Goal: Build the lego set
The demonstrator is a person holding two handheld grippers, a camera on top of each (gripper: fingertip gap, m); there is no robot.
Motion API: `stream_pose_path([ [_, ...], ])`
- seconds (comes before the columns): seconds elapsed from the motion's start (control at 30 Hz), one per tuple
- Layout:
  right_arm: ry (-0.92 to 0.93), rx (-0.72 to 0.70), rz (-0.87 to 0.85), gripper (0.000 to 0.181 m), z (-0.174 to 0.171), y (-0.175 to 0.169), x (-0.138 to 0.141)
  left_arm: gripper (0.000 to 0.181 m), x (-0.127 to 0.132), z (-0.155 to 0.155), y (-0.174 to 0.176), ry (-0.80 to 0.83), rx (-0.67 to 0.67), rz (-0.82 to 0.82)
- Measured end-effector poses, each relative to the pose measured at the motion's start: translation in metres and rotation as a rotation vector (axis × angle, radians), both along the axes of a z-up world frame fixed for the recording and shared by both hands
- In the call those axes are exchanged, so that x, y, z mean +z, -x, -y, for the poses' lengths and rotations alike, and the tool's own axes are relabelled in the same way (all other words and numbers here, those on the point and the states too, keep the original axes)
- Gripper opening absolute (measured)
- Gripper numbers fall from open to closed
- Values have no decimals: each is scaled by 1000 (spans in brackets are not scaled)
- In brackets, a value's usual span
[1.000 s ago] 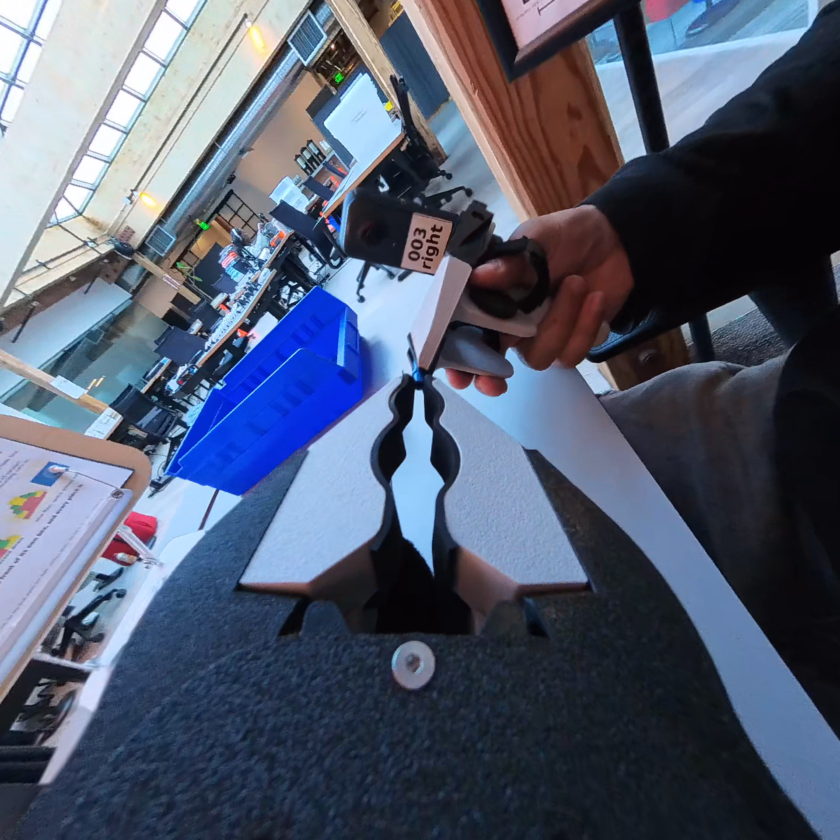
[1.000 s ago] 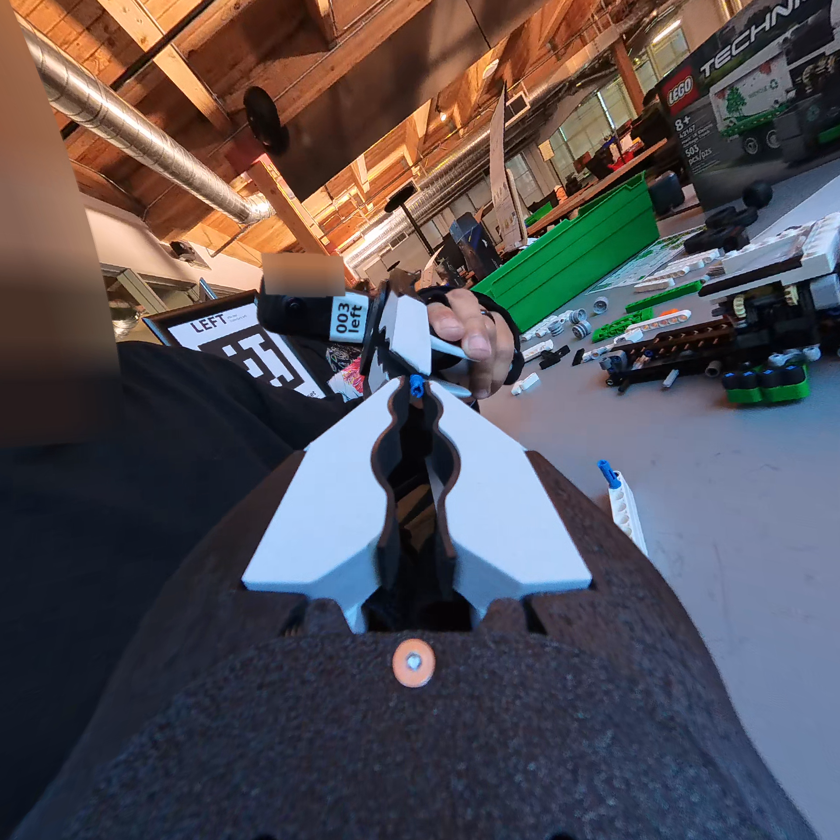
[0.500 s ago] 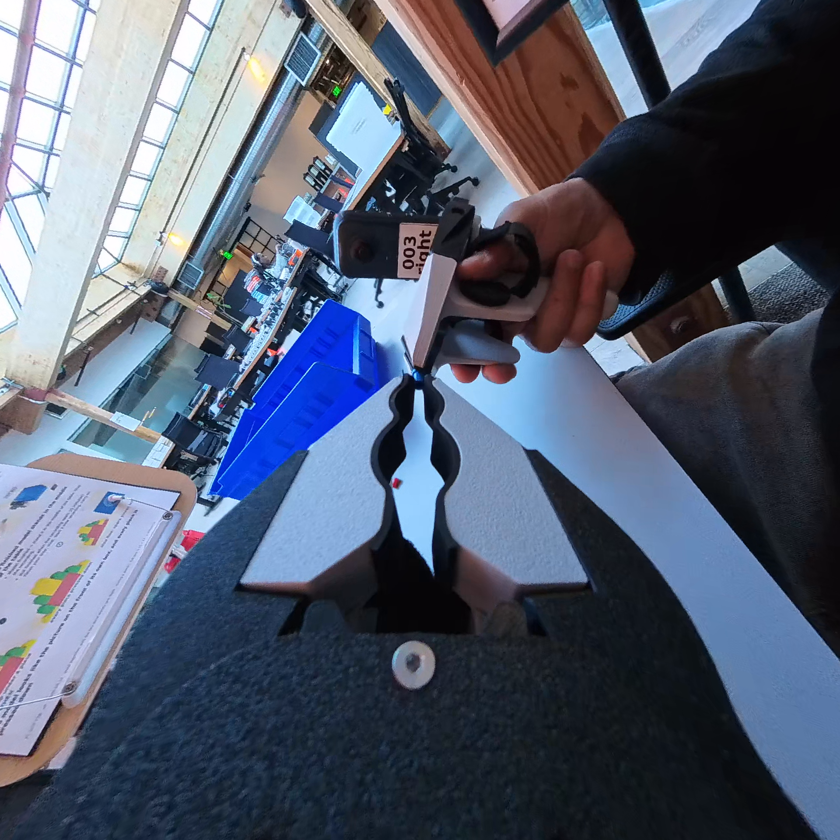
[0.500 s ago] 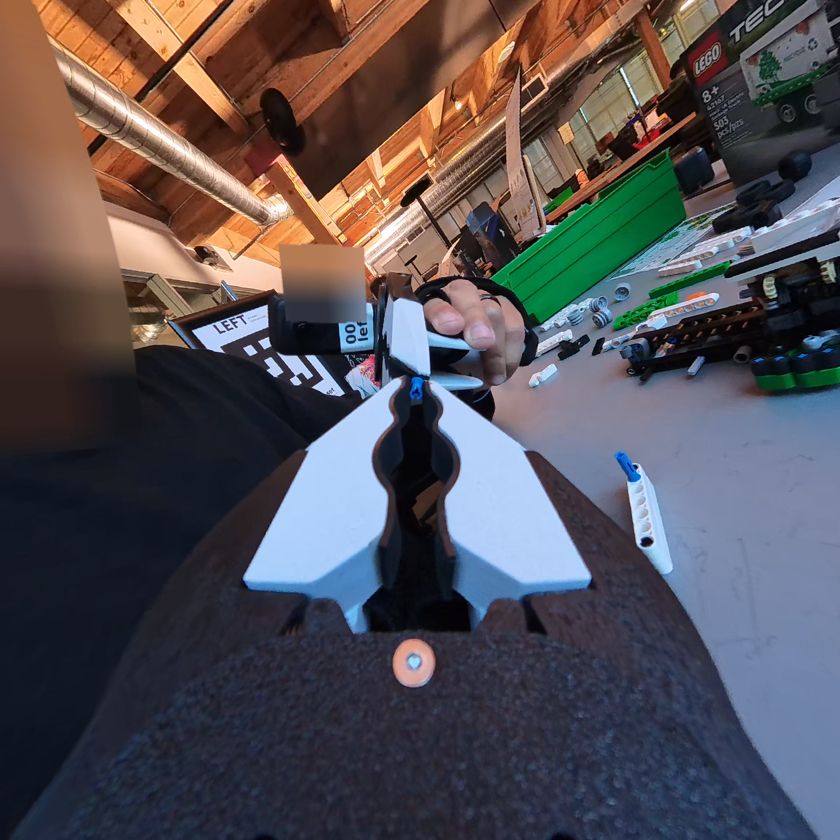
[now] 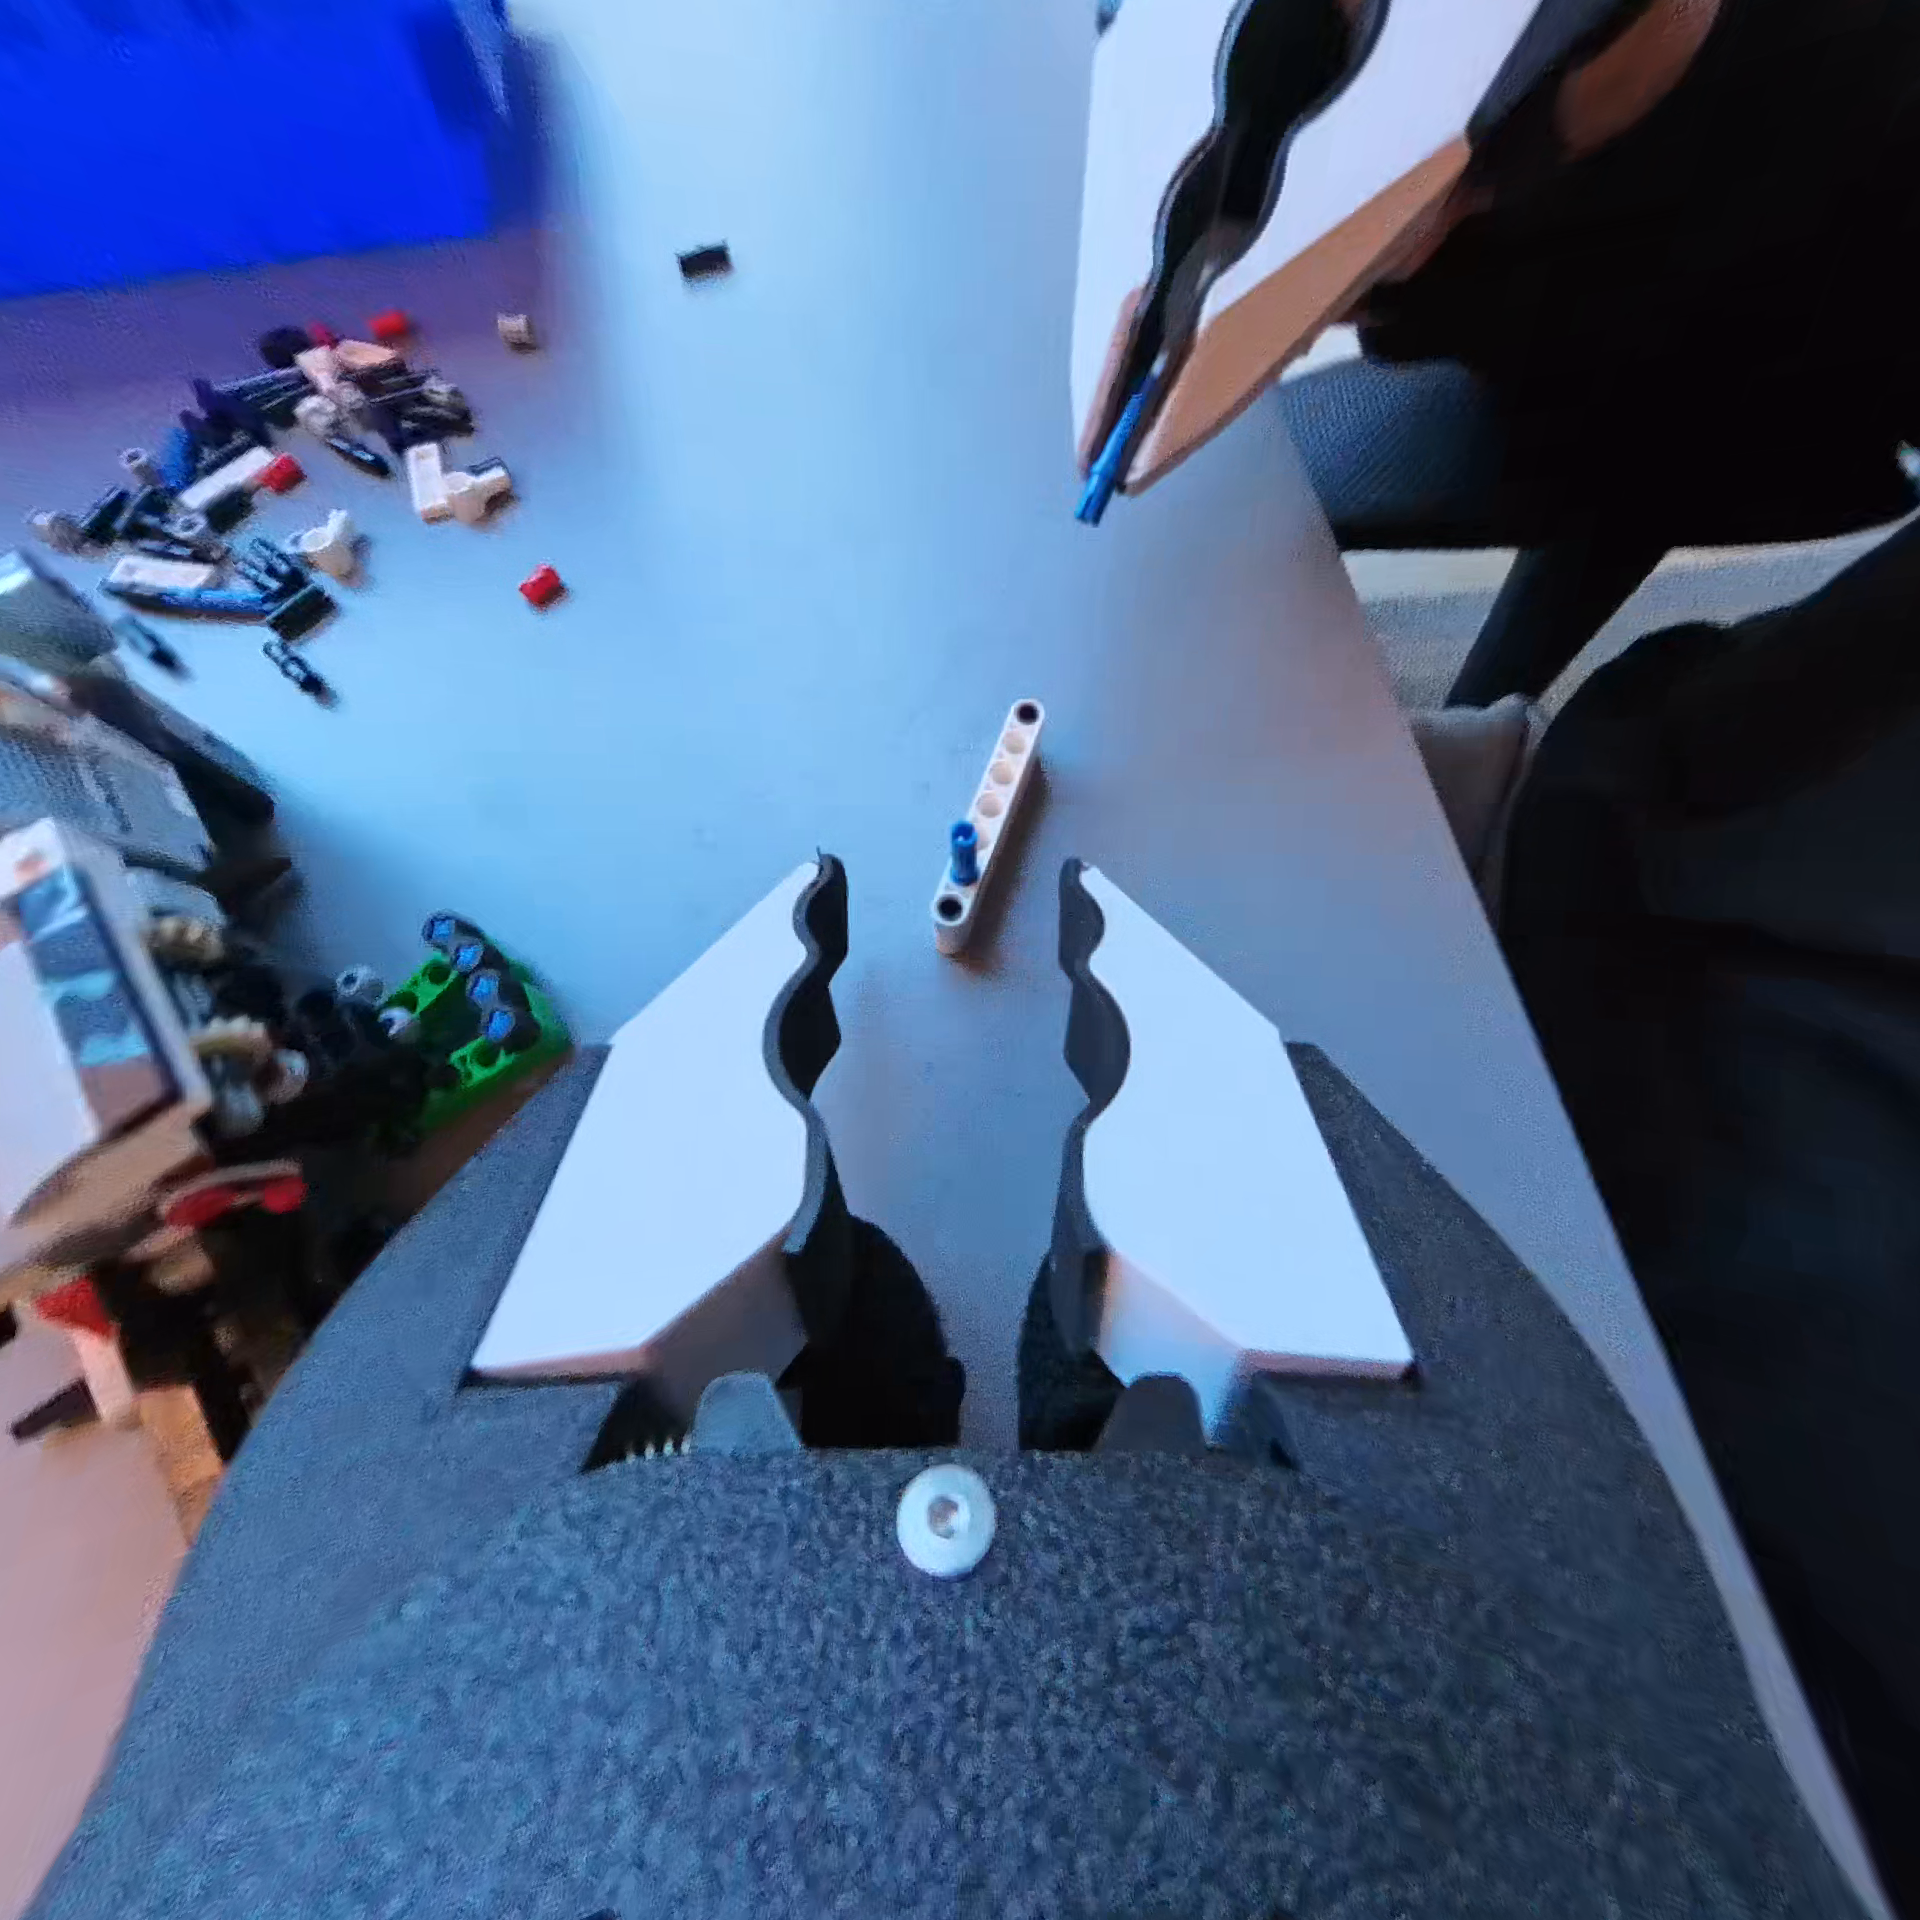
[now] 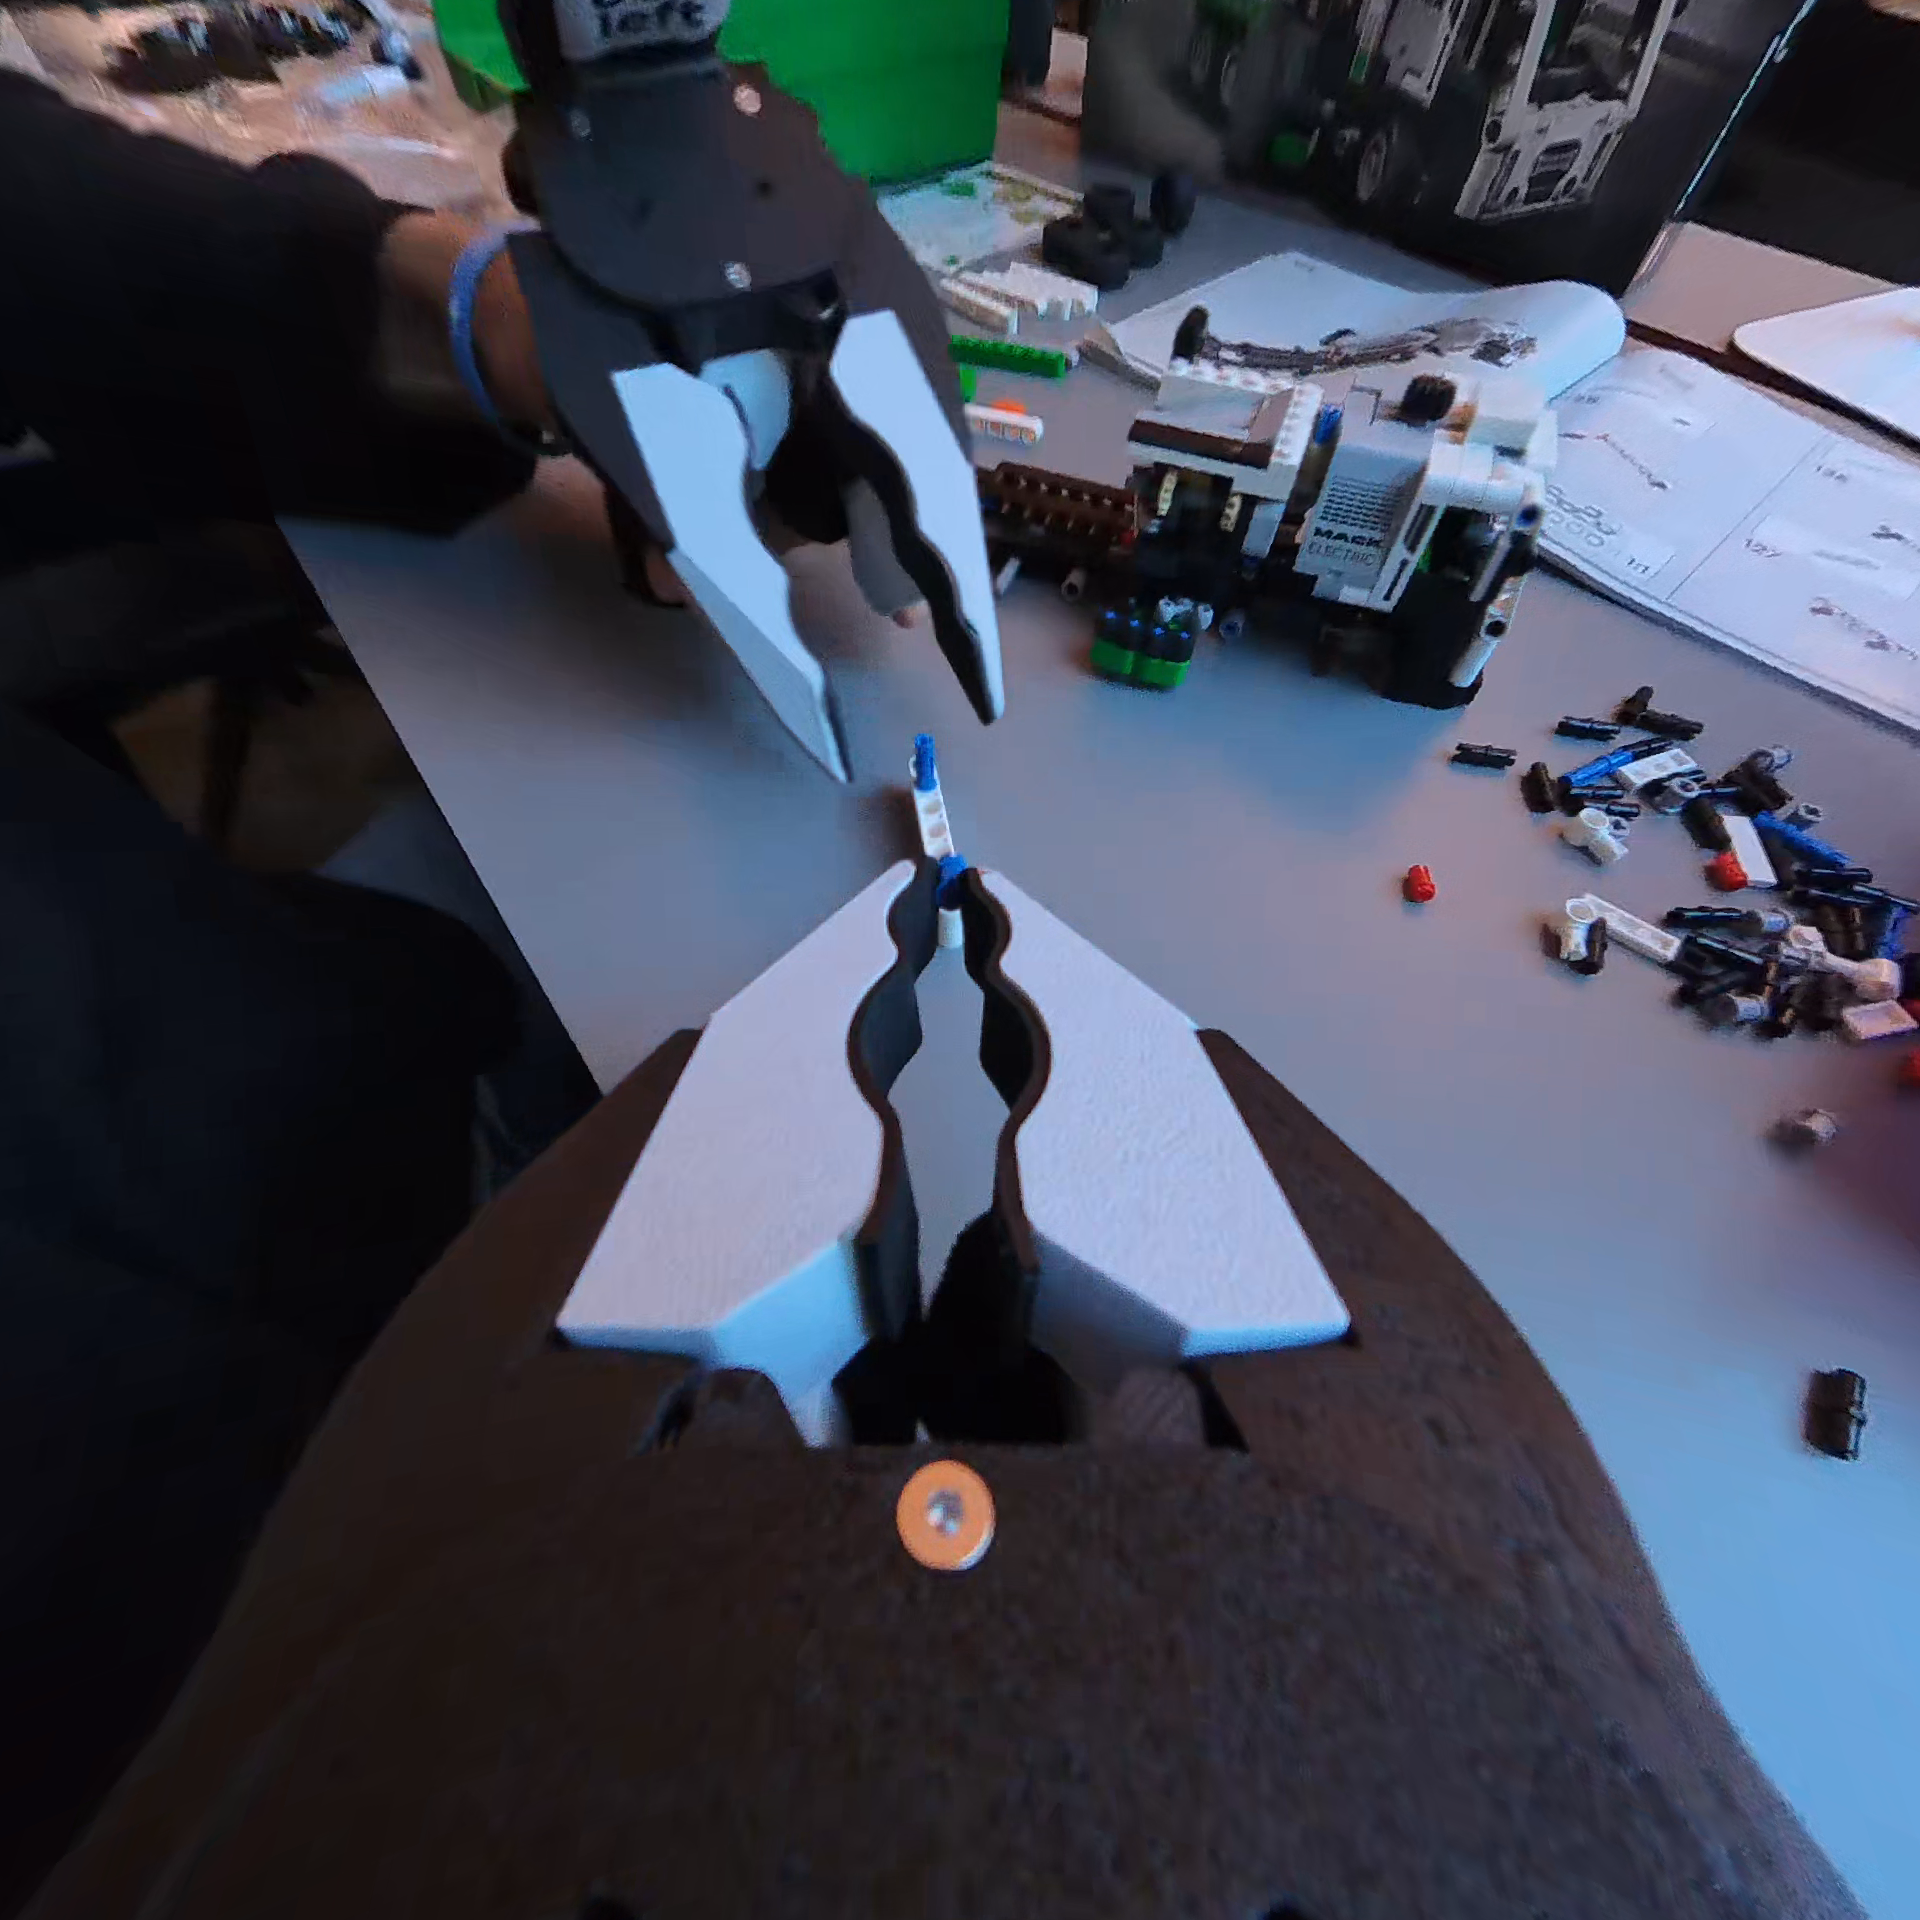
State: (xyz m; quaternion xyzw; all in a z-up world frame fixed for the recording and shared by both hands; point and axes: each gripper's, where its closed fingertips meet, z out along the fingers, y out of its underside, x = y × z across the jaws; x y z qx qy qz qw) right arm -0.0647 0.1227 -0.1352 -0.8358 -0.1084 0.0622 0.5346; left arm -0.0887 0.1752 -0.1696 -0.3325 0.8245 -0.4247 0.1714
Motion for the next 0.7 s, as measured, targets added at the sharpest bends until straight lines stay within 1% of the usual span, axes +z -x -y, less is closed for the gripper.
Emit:
stream_pose_path([
  [0.13,24,12,8,3,-4,0,-7,34,-11,12,-7,-88,-104,-33],
  [0.27,-5,37,-81,3,-5,2,-6,29,-14,23,-10,-79,-170,-66],
  [0.4,0,50,-134,3,-6,3,-6,27,-20,30,-15,-81,-179,-81],
  [0.5,-1,50,-155,3,-6,2,-5,19,-20,33,-17,-80,-182,-91],
  [0.57,2,46,-162,3,-6,2,-5,6,-21,33,-19,-83,-170,-87],
  [0.7,31,28,-150,3,-8,-1,-9,6,-21,33,-22,-69,-145,-107],
])
